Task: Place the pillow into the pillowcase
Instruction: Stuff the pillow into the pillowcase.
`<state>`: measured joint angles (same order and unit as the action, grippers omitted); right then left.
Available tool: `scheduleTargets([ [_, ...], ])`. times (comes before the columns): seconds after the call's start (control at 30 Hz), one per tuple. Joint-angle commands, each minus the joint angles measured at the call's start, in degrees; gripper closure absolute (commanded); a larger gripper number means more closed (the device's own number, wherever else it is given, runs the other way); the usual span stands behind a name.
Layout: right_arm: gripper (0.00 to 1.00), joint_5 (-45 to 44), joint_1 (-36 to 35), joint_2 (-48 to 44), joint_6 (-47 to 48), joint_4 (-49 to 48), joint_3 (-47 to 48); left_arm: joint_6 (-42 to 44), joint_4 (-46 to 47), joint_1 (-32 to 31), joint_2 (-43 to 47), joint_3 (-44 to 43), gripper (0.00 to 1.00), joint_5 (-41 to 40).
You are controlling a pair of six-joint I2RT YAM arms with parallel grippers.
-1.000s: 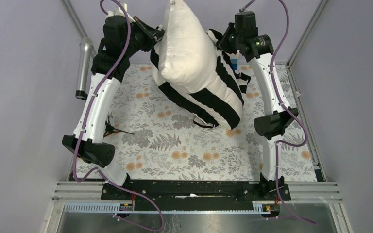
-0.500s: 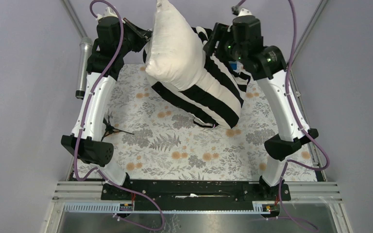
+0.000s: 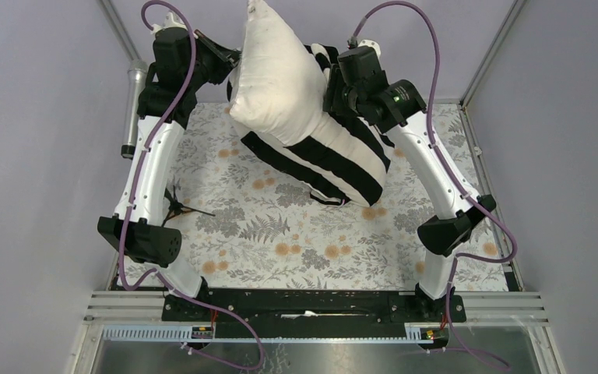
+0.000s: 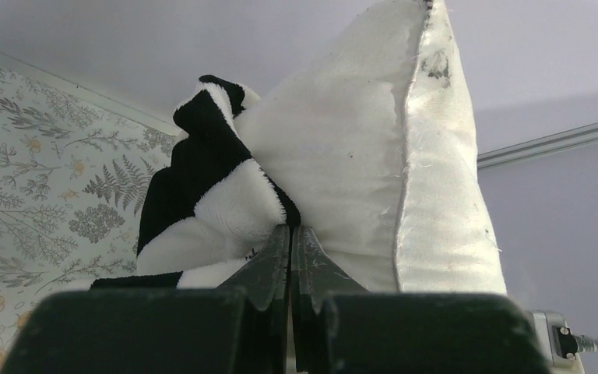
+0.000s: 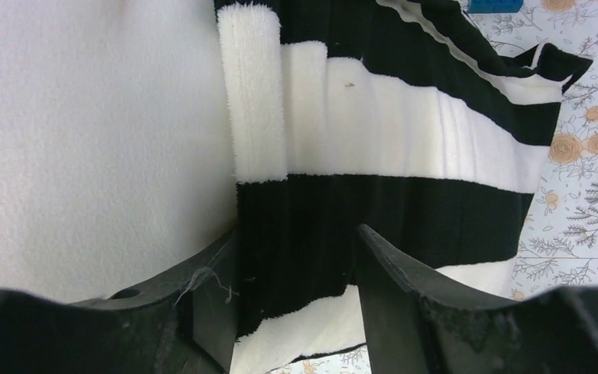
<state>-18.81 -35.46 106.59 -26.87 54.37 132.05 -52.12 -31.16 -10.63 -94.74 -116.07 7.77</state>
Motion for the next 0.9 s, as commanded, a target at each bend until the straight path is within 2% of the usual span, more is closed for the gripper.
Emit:
scheduleTargets([
  [0.0,0.43,-1.8,0.0,1.5,0.1,1.3,2.6,-0.6,6.0,0.3,1.9,-0.8,1.00,2.4],
  [0.17,0.67,0.5,-3.6,0.2,0.8,3.2,1.6,-0.5,6.1,0.4,1.5,-1.3,1.00,2.2],
  [0.23,0.83,4.1,-6.3,-1.2,1.7,4.1,2.4,-0.2,6.0,0.5,1.1,-1.5,1.00,1.8],
  [0.3,0.93,10.0,-8.4,-2.9,3.7,4.0,3.1,0.0,5.8,0.7,0.7,-1.6,1.00,1.4],
  [0.4,1.00,27.1,-9.3,-4.3,7.7,2.7,2.1,0.0,5.5,0.8,0.0,-2.0,1.00,1.0],
  [0.47,1.00,33.7,-9.7,-5.2,10.0,1.3,-0.8,0.0,5.2,0.8,-0.2,-1.9,1.00,0.6],
  [0.57,1.00,29.5,-9.5,-7.4,10.6,-1.0,-4.4,0.5,4.8,0.8,0.2,-1.5,1.00,-0.5],
  [0.63,1.00,29.6,-5.9,-7.6,8.2,-2.5,-0.4,2.0,4.1,0.8,0.7,-1.6,1.00,-1.0],
  [0.77,1.00,25.4,7.6,-3.6,-0.2,-0.6,17.9,8.9,-2.5,-0.1,0.9,-8.6,1.00,-0.9],
  [0.87,1.00,31.2,19.8,-2.1,-9.4,-4.8,20.6,14.6,-7.5,-3.3,2.3,-15.6,1.00,-1.2],
])
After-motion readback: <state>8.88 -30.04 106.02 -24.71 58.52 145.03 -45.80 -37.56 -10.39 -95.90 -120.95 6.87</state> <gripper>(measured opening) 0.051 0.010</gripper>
